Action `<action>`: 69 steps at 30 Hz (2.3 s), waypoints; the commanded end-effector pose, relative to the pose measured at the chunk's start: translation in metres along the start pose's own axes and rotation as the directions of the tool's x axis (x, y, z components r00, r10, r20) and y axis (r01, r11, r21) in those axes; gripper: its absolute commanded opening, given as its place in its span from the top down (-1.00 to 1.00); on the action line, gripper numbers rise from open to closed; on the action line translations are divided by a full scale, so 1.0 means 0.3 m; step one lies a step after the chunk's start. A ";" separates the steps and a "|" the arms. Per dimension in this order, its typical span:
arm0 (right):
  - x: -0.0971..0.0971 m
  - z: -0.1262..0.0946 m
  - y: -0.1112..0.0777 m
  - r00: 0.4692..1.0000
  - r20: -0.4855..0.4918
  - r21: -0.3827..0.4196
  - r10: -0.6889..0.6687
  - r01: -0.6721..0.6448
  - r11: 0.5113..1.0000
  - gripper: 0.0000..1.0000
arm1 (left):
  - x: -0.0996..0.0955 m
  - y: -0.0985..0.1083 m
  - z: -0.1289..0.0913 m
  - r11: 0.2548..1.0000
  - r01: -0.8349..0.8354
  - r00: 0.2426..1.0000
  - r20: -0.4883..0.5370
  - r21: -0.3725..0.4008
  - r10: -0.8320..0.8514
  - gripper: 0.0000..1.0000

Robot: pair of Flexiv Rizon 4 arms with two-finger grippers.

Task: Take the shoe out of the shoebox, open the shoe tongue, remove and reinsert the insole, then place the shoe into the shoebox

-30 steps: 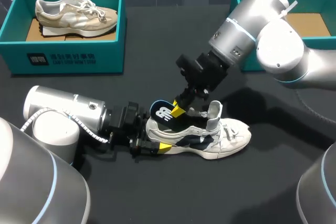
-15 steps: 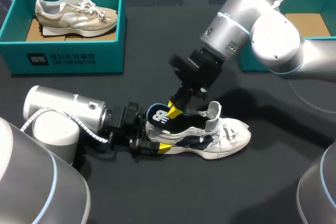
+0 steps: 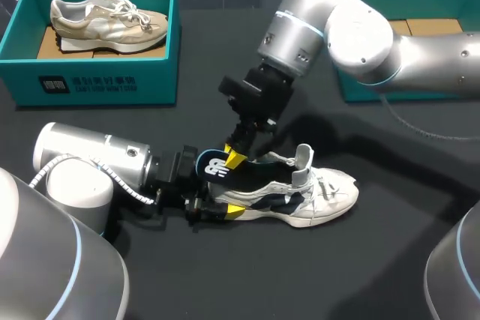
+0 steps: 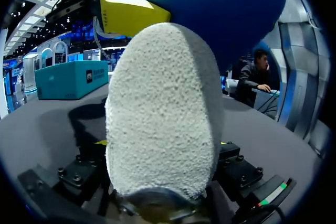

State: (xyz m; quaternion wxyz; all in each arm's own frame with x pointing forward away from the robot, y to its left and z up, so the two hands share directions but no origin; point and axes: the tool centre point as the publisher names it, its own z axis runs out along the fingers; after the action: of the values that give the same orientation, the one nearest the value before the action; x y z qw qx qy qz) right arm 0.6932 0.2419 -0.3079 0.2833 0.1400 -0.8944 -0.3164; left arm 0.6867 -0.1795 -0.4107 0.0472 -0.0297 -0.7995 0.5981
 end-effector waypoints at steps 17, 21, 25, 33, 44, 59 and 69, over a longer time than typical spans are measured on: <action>0.016 -0.037 -0.015 0.996 -0.039 -0.059 -0.077 0.075 0.995 0.39 | 0.005 0.008 0.009 1.000 0.000 1.000 0.001 -0.002 0.000 1.00; 0.012 -0.045 -0.022 0.993 -0.059 -0.081 -0.101 0.096 0.992 0.34 | 0.005 0.008 0.009 1.000 0.000 1.000 0.001 -0.002 0.000 1.00; 0.005 -0.047 -0.033 0.990 -0.078 -0.101 -0.119 0.111 0.989 0.27 | 0.005 0.008 0.009 1.000 0.000 1.000 0.001 -0.002 0.000 1.00; -0.014 -0.038 -0.059 0.988 -0.106 -0.130 -0.114 0.100 0.986 0.27 | 0.005 0.008 0.009 1.000 0.000 1.000 0.001 -0.002 0.000 1.00; -0.007 -0.012 -0.086 0.985 -0.170 -0.154 -0.015 -0.011 0.988 0.27 | 0.005 0.008 0.009 1.000 0.000 1.000 0.001 -0.002 0.000 1.00; 0.005 0.017 -0.088 0.979 -0.202 -0.151 0.022 -0.054 0.987 0.39 | 0.005 0.008 0.009 1.000 0.000 1.000 0.001 -0.002 0.000 1.00; 0.011 0.029 -0.081 0.977 -0.211 -0.151 0.037 -0.070 0.986 0.69 | 0.005 0.008 0.009 1.000 0.000 1.000 0.001 -0.002 0.000 1.00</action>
State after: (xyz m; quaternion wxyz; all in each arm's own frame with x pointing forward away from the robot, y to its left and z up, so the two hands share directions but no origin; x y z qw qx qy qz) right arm 0.6884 0.2241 -0.3270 0.3937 0.1256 -0.8348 -0.3638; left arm 0.6867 -0.1798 -0.4105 0.0474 -0.0298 -0.7994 0.5982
